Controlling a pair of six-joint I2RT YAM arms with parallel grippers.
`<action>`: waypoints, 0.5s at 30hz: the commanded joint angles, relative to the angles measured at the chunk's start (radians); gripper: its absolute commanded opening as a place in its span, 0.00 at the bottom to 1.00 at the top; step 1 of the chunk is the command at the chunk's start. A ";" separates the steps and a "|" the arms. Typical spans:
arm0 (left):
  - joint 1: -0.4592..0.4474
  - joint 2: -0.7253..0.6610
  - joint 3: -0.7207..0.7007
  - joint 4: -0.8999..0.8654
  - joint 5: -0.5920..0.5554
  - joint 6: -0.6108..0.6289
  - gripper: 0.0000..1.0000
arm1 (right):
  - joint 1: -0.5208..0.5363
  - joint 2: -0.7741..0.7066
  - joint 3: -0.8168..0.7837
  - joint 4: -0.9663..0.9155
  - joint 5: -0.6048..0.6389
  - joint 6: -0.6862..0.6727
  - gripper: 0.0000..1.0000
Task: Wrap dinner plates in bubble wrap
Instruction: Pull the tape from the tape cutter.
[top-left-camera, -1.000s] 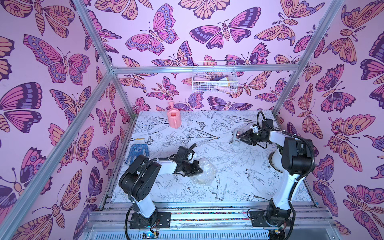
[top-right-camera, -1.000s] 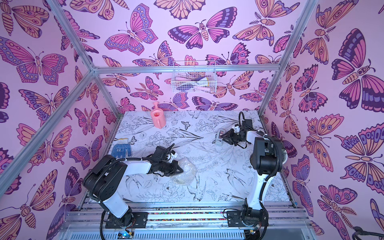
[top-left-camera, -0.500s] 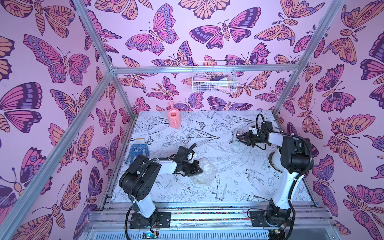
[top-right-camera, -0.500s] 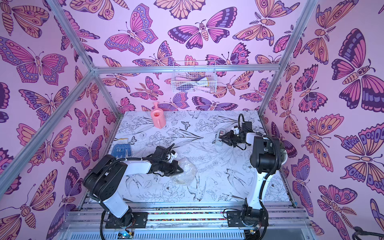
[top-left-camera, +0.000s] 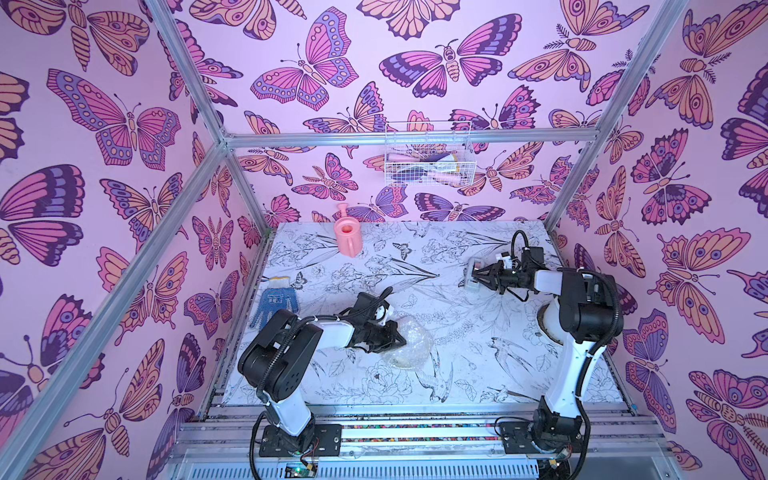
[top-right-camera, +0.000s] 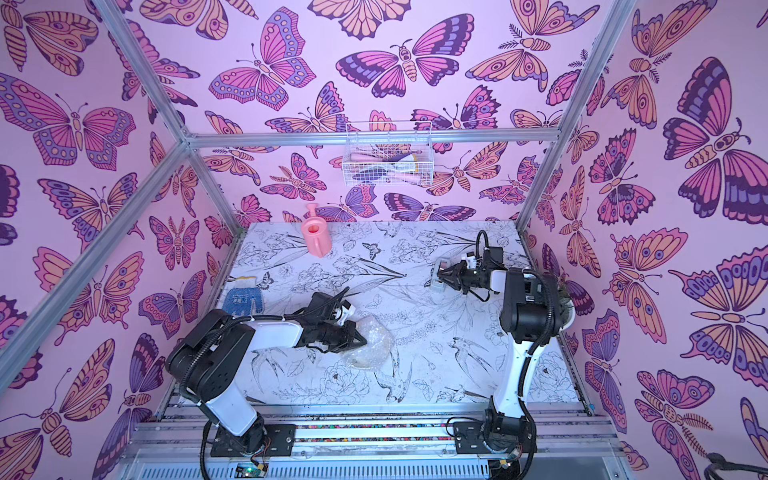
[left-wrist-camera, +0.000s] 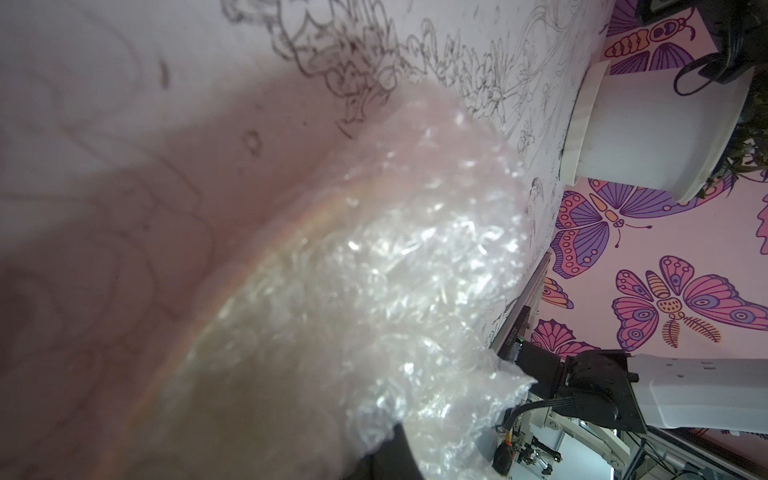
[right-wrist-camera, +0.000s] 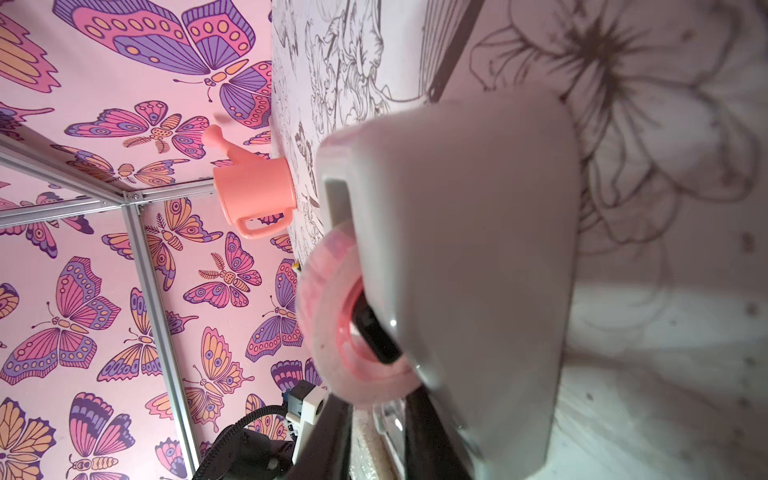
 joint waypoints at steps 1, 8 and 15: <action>0.003 0.106 -0.064 -0.194 -0.233 0.001 0.00 | 0.010 0.044 -0.023 0.019 -0.004 0.048 0.23; 0.003 0.106 -0.065 -0.194 -0.232 0.000 0.00 | 0.008 0.016 -0.034 -0.020 0.007 0.017 0.15; 0.003 0.101 -0.068 -0.194 -0.234 -0.002 0.00 | 0.008 -0.018 -0.032 -0.025 0.018 0.021 0.00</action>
